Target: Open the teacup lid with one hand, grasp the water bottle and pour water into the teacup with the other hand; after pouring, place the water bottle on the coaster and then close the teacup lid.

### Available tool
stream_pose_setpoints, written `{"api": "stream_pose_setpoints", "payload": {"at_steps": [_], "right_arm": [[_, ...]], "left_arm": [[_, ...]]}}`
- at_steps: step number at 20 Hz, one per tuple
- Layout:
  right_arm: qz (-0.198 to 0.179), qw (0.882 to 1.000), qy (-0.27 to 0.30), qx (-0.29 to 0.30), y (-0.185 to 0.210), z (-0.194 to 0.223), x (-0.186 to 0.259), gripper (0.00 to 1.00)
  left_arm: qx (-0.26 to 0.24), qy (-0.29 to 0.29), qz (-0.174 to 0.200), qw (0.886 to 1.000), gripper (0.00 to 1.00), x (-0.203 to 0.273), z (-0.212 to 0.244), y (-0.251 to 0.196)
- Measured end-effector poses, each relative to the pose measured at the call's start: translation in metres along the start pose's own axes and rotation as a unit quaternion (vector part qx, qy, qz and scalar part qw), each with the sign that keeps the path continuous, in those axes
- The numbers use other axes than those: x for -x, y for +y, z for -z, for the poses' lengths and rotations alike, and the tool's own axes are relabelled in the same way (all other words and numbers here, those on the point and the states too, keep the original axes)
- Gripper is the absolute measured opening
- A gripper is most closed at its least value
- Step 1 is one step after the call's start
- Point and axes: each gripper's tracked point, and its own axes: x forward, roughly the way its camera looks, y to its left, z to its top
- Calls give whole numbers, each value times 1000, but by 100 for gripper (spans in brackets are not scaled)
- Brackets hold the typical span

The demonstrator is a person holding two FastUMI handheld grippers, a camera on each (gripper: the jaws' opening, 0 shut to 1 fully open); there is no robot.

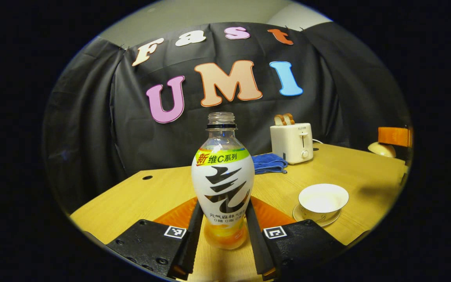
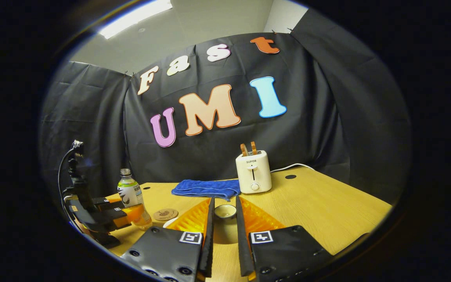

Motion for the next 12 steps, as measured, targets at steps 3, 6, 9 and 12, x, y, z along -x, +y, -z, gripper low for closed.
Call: {"api": "stream_pose_setpoints", "payload": {"at_steps": [3,6,9,12], "right_arm": [[2,1000,0,2,-3,0,-2,33],[3,1000,0,6,-4,-2,1,33],[4,1000,-5,3,-7,-6,0,32],[9,1000,-10,2,-13,-11,4,30]], "left_arm": [[-60,-7,-11,998,58,1,-6,3],[-114,-3,-10,993,56,-1,-5,2],[-151,9,-6,988,57,-2,-1,1],[-197,6,-1,980,57,-1,1,-3]]}}
